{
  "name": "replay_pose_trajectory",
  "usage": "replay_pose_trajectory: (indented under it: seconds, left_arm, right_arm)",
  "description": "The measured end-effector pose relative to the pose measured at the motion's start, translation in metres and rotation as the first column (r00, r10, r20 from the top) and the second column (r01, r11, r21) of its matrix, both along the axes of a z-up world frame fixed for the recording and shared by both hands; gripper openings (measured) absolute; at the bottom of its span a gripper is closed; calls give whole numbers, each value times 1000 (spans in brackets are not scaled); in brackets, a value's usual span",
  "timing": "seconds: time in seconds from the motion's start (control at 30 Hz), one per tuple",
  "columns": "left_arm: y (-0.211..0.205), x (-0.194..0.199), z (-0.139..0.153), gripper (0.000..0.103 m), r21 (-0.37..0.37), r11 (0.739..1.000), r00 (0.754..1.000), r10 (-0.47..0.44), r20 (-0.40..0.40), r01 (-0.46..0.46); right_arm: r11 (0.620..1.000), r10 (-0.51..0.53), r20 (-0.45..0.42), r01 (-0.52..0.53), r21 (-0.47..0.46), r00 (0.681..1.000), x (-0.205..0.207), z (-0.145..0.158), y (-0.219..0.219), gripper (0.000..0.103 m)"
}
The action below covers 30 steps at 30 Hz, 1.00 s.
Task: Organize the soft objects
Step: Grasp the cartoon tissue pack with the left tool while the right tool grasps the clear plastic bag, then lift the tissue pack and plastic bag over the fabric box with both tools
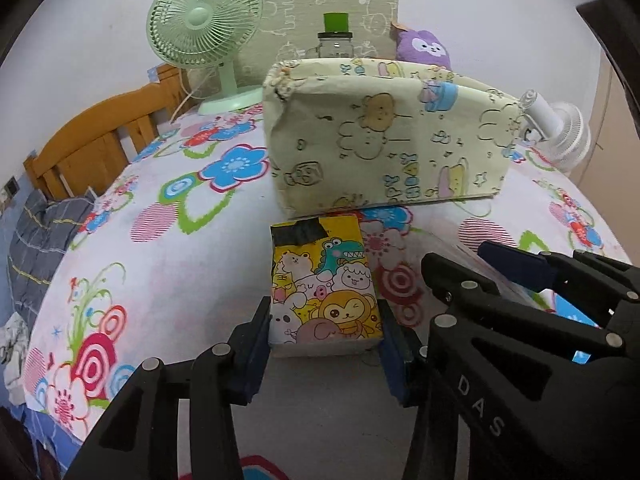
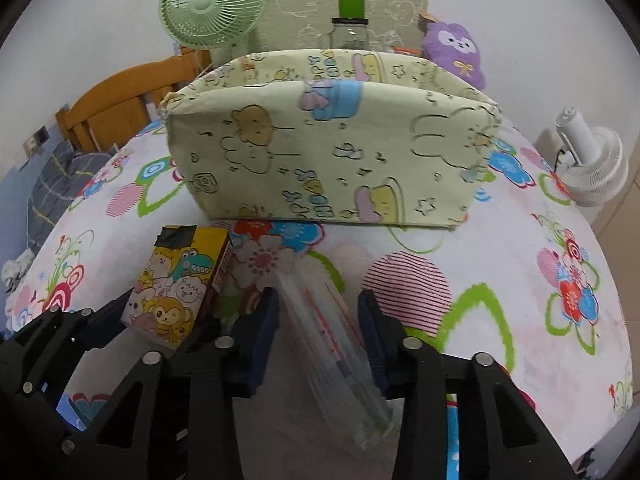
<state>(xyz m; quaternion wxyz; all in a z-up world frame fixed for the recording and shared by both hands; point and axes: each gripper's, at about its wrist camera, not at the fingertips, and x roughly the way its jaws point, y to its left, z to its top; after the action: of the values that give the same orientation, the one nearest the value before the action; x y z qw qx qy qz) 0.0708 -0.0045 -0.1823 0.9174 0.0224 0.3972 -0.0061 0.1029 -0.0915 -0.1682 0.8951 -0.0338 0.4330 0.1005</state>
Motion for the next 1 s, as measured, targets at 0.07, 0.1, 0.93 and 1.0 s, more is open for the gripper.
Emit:
replay_pose_trajectory:
  seconds: [0.07,0.1,0.93,1.0]
  left_arm:
    - [-2,0,0,50,-4,1000,1000,-11,1,11]
    - [-3,0,0,50,-5,1000,1000,-13,2,13]
    - [-9,-2,27,47,-29,999,998,-18,61,20]
    - [-11,-3,33,47,-27,999,997,-19,73,21]
  right_arm:
    - [1000,-13,3,13,-5,1000,-2,1,-4,37]
    - [1000,-17,5,17,-6,1000,-3,1,-6,36]
    - [998,-40,58,37,60,997,-8,25,-18,15]
    - [997,-43,67,39,62,997,-9,31,-19,15]
